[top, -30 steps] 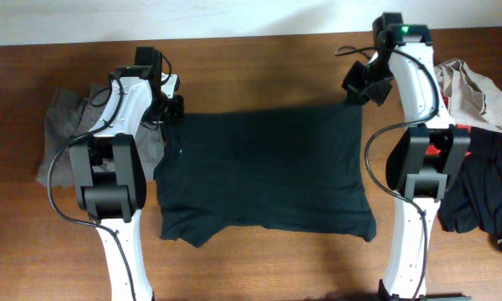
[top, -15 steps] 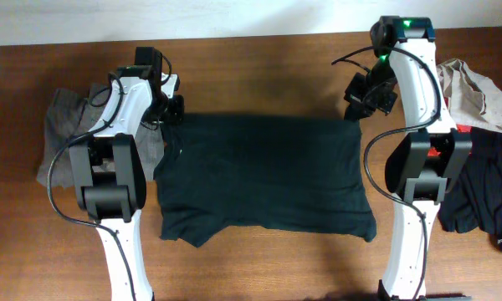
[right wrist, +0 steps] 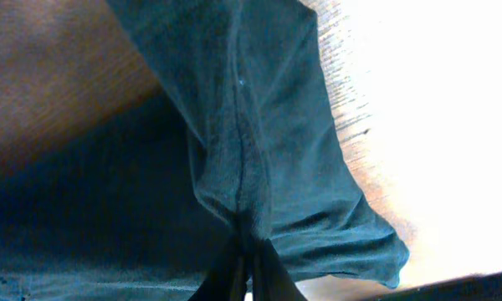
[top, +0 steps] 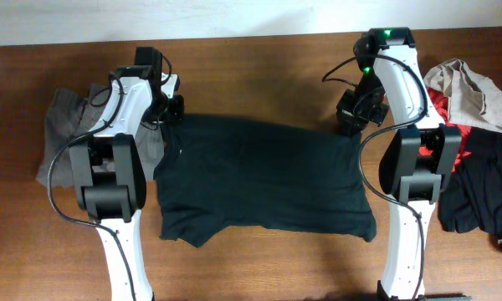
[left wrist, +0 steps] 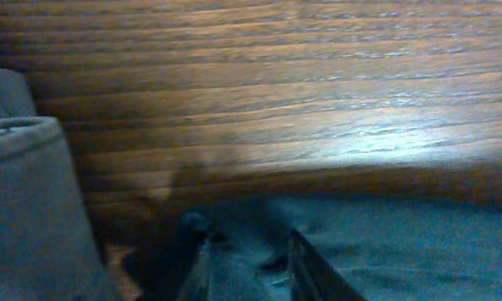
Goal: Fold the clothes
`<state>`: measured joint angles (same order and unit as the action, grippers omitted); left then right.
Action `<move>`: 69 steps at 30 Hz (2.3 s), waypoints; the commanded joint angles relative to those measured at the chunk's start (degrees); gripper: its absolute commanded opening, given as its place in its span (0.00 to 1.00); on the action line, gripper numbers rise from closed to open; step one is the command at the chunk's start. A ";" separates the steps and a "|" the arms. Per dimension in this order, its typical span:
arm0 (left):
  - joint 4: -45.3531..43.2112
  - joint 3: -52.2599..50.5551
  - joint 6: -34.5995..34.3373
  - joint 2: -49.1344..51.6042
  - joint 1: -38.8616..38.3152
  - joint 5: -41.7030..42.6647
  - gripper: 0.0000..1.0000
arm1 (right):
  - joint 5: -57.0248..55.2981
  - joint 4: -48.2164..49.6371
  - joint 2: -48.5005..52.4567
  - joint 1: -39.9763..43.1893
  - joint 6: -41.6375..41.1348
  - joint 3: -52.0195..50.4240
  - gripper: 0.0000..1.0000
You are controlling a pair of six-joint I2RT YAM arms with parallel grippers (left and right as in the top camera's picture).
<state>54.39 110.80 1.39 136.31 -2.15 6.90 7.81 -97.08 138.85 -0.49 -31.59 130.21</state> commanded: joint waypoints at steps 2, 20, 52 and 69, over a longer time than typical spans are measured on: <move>1.18 -0.68 -0.46 3.72 0.79 -0.68 0.40 | -3.15 -0.09 -1.33 -0.04 -0.81 -0.46 0.28; 25.05 27.91 1.53 3.50 0.35 -0.46 0.55 | -4.00 5.33 -1.36 1.05 4.22 -0.44 0.45; 30.40 11.43 -2.14 3.52 -21.81 2.10 0.59 | 2.49 11.02 0.50 4.66 13.60 -2.45 0.63; 18.91 3.63 -6.56 3.52 -26.67 -11.32 0.50 | 2.49 11.02 0.50 4.66 13.60 -2.45 0.63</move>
<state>73.65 116.36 -4.38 139.31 -28.86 -2.28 9.87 -86.06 138.93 3.90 -18.20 128.11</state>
